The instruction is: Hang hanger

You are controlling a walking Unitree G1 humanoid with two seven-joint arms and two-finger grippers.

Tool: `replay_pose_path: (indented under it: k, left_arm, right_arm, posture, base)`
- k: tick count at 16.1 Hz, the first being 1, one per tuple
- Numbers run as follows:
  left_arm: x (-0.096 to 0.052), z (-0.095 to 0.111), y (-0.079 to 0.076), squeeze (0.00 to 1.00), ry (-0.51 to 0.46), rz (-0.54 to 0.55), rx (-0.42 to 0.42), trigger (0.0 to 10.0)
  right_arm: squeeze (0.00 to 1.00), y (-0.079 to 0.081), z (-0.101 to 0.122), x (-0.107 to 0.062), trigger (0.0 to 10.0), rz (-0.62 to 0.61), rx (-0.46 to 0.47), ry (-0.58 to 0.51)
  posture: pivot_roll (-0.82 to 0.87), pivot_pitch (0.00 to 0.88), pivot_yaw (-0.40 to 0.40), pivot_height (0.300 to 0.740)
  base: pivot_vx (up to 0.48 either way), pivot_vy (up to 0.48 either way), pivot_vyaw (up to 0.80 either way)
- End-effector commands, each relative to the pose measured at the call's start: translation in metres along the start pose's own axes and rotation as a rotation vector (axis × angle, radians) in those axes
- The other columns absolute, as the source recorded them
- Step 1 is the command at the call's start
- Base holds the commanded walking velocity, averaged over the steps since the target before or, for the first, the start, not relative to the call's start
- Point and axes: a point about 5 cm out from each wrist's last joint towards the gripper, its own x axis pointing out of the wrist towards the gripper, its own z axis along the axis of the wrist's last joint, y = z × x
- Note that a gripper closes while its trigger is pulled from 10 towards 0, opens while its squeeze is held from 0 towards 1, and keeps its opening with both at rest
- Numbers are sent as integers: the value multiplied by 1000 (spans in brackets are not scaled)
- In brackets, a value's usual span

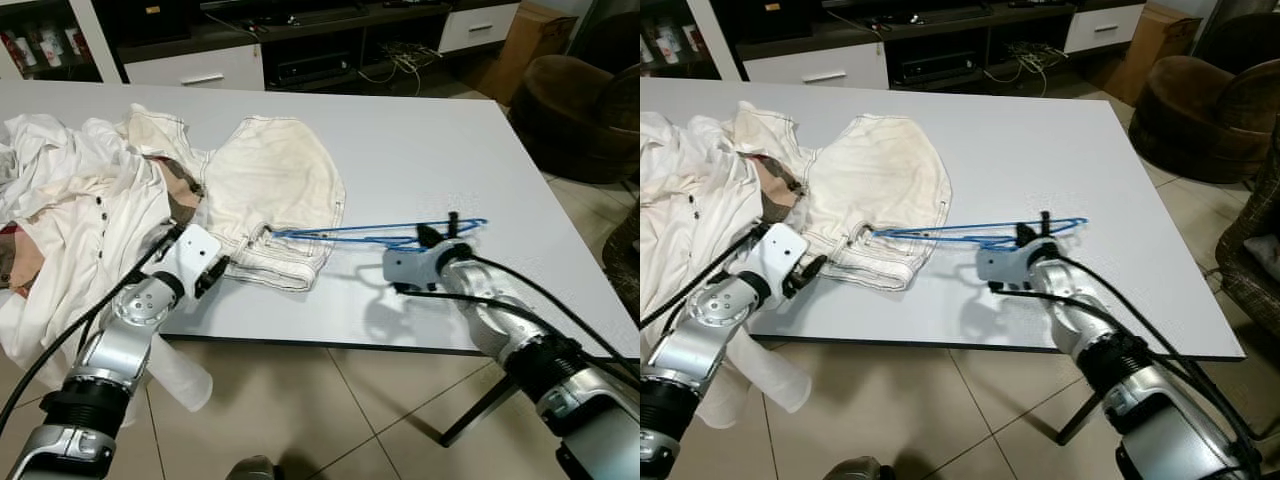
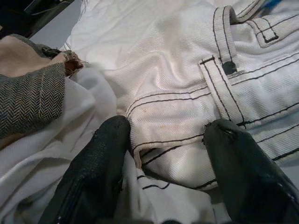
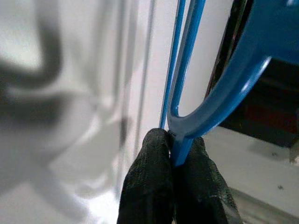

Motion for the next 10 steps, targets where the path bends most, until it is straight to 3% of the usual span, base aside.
replay_pose_path:
  k: [1, 6, 10]
  left_arm:
    - [0, 5, 0, 0, -24, -4, 9, 10000]
    - [0, 6, 0, 0, -28, -2, 14, 10000]
    - [1, 8, -1, 0, -33, -7, 16, 10000]
  right_arm:
    - [0, -4, -14, 0, 10000, -23, 19, 47]
    - [0, -2, -29, -8, 10000, -60, 9, 94]
    - [0, 6, -5, -23, 10000, -27, 79, -48]
  posture:
    - [142, 0, 2, 740]
    - [139, 0, 5, 740]
    - [129, 0, 11, 740]
  base:
    - [0, 0, 0]
    - [0, 0, 0]
    - [0, 0, 0]
